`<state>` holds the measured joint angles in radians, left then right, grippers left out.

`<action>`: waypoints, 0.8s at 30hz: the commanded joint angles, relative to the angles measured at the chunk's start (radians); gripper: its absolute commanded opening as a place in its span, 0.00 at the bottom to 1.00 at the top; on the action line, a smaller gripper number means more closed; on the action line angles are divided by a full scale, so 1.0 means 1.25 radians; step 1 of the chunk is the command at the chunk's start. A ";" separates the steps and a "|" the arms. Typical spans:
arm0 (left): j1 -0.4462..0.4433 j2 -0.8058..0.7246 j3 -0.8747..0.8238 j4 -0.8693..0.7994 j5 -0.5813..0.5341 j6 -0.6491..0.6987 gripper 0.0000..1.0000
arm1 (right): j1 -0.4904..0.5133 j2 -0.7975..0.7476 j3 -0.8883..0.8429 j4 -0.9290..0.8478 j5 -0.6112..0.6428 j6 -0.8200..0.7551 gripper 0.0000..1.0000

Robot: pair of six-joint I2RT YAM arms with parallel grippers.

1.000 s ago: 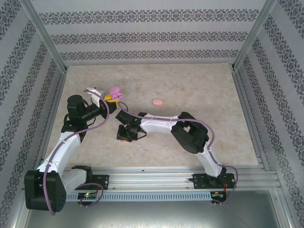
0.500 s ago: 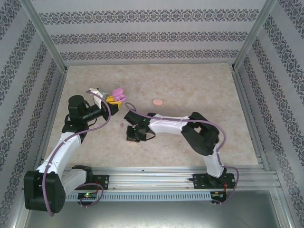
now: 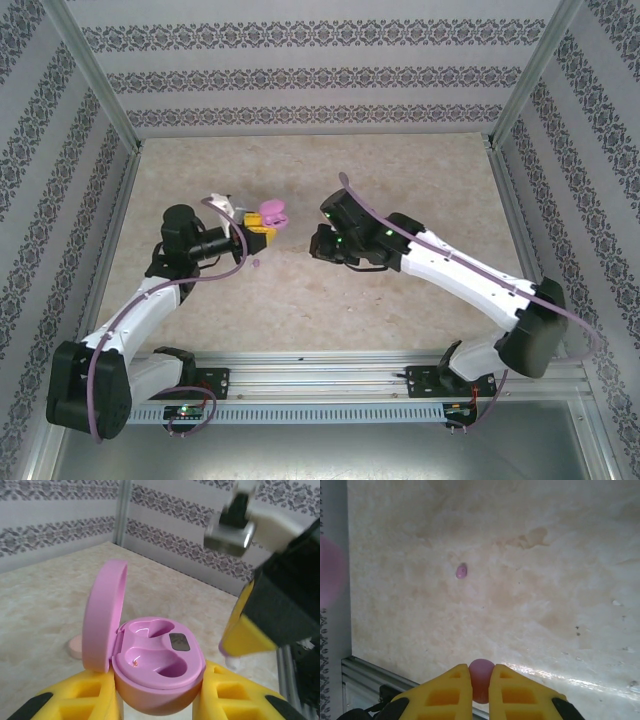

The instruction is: Insert the wireless bluetooth earbuds into the charging case

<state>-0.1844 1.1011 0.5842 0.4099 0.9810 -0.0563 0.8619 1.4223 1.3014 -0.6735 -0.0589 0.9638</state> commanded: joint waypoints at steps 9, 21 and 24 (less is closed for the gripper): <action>-0.105 0.017 -0.042 0.130 -0.052 0.021 0.15 | 0.057 -0.017 0.148 -0.119 0.065 -0.066 0.09; -0.128 0.023 -0.050 0.148 -0.048 0.047 0.15 | 0.055 0.050 0.226 -0.138 0.048 -0.101 0.09; -0.128 0.019 -0.052 0.146 -0.037 0.057 0.15 | 0.051 0.067 0.241 -0.136 0.036 -0.107 0.09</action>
<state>-0.3283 1.1336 0.5293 0.5339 0.9119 -0.0219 0.9295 1.4849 1.5650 -0.8207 -0.0078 0.8581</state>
